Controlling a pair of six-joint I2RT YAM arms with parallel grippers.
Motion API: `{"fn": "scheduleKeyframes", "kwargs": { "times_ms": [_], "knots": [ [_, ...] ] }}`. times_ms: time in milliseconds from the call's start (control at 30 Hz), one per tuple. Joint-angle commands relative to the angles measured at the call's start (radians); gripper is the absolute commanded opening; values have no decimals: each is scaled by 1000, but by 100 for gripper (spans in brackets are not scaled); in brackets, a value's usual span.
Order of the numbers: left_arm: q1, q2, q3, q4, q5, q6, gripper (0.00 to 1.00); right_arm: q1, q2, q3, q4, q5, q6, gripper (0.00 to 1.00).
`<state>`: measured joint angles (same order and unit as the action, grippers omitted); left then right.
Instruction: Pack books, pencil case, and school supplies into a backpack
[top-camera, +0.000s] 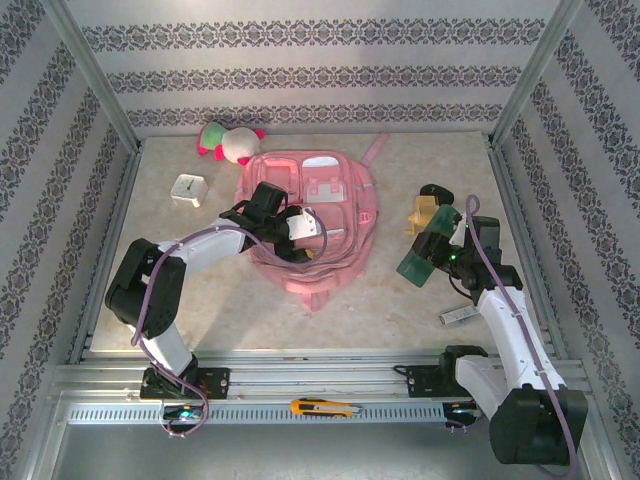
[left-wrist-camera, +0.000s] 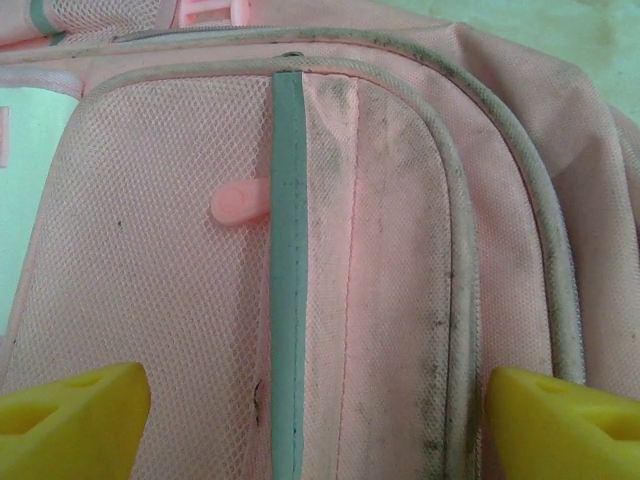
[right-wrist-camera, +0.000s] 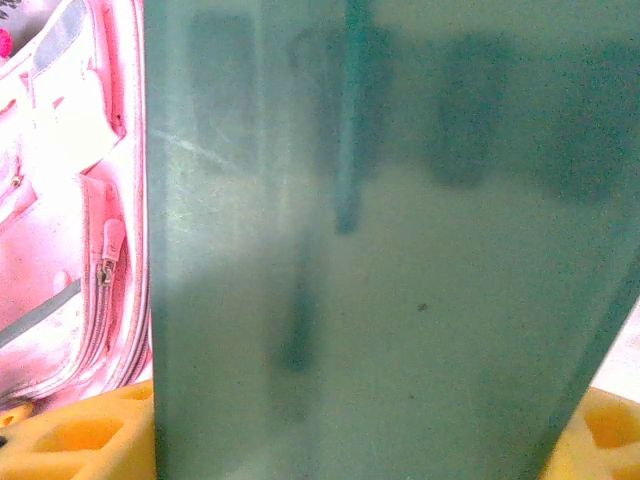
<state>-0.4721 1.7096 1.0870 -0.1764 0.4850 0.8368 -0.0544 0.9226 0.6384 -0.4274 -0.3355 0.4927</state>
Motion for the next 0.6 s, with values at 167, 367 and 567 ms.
{"fn": "scheduleKeyframes", "kwargs": {
  "times_ms": [167,367,567],
  "knots": [
    [-12,70,24,49,-121,41,77,14,-16,7,43,-31,-17,45],
    [-12,-38,25,20,-55,-61,23,29,-19,13,77,-62,-53,44],
    [-15,-206,54,-77,110,-242,0,110,-2,66,90,-124,-193,43]
  ]
}}
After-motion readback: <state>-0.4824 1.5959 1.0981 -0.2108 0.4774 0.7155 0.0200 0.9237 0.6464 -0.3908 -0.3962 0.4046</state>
